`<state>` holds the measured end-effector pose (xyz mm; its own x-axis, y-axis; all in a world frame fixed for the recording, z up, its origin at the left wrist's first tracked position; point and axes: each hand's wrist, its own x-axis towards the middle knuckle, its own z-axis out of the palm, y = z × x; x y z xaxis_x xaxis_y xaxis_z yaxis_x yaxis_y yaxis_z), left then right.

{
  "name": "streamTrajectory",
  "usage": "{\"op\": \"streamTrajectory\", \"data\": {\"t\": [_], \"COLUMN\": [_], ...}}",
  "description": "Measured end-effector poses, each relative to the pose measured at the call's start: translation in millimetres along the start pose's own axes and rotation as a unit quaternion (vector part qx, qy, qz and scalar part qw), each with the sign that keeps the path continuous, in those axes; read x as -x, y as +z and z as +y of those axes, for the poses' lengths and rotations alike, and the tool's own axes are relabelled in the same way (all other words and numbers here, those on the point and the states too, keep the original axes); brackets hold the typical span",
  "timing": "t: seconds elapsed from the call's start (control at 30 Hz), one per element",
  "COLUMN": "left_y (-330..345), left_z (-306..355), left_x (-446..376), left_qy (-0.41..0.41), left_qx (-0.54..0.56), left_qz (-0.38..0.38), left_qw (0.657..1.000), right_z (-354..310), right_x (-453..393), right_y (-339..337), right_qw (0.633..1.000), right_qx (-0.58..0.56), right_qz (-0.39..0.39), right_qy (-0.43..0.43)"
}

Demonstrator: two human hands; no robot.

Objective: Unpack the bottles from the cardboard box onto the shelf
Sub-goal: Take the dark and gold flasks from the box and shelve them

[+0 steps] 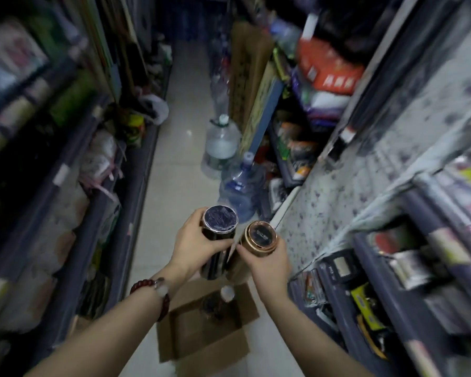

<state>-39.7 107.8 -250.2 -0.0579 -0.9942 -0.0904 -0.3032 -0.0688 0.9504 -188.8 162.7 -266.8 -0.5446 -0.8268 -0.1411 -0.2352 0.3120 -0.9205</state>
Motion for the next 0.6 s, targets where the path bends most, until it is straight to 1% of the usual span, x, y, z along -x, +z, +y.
{"op": "streamTrajectory", "data": {"t": [0.17,0.3,0.47,0.6], "left_y": [-7,-1,16,30], "left_z": [133,222,317,379], "left_x": [-5,-5,10,25], "left_qy": [0.067,0.129,0.185,0.220], "left_qx": [0.041,0.063,0.106,0.135], "left_qz": [-0.051,-0.083,-0.117,-0.172], "left_qw": [0.996,0.986,0.970,0.951], "right_z": [-111,-183,-248,-283], "right_x": [-11,-16,-13,-10], "right_y": [-69,-128,-204,-258], "right_qw": [0.996,0.987,0.967,0.951], "right_qx": [-0.052,-0.084,-0.116,-0.127], "right_qz": [0.029,0.069,0.111,0.143], "right_qy": [-0.059,-0.122,-0.195,-0.242]}}
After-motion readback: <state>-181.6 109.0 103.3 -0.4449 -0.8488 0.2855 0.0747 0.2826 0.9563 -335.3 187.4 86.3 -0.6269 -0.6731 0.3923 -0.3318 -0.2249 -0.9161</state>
